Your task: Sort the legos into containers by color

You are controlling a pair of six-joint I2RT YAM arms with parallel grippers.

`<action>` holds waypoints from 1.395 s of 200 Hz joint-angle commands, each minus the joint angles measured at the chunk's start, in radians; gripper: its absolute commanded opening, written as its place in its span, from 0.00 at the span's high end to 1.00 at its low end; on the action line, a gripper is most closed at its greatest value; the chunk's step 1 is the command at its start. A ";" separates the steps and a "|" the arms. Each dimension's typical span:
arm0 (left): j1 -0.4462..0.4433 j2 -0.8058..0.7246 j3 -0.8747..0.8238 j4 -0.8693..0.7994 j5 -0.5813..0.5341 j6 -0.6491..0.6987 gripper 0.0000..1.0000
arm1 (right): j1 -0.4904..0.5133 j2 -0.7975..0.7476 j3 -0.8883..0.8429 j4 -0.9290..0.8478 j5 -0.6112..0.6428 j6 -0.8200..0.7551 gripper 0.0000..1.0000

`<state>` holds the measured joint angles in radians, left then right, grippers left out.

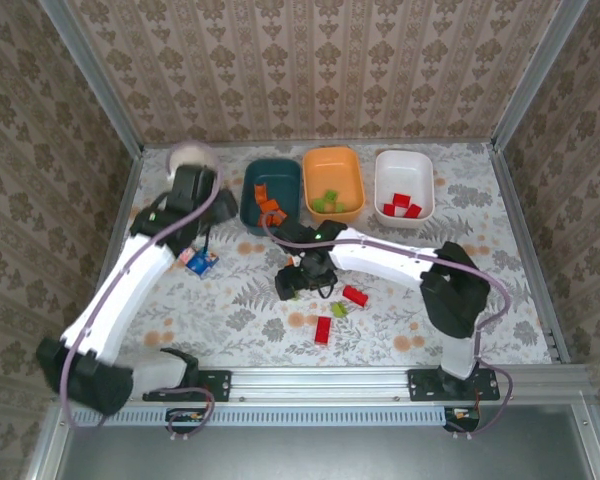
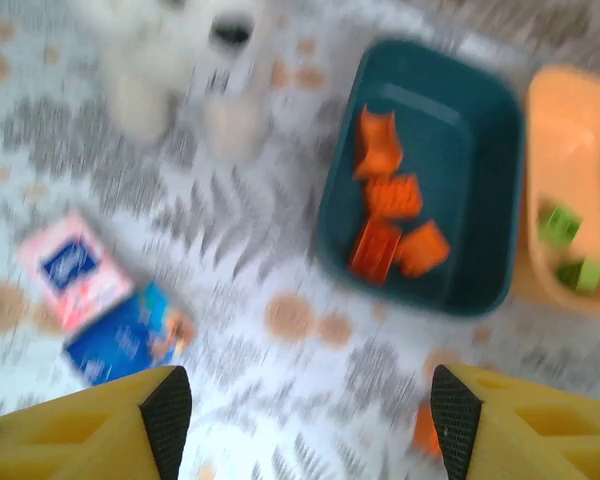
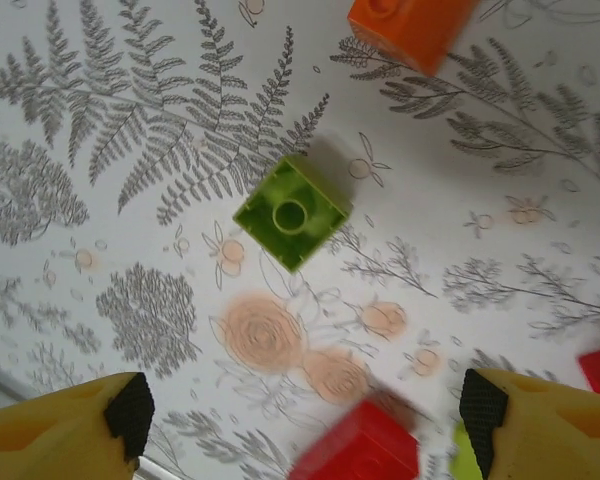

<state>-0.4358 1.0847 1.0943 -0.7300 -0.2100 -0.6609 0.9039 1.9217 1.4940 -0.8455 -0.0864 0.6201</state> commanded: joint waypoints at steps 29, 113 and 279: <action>0.000 -0.402 -0.271 0.002 0.215 0.028 0.31 | 0.001 0.132 0.096 -0.050 -0.038 0.284 0.25; 0.001 -0.571 -0.323 -0.088 0.289 -0.003 0.32 | 0.009 0.245 0.145 -0.028 -0.024 0.428 0.41; -0.114 -0.357 -0.366 0.213 0.420 -0.059 0.33 | -0.230 0.075 0.311 -0.120 0.224 0.119 0.76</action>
<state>-0.5121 0.6781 0.7319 -0.6453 0.1955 -0.6853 0.7994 2.0438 1.7329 -0.9272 0.0586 0.8417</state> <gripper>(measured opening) 0.672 0.325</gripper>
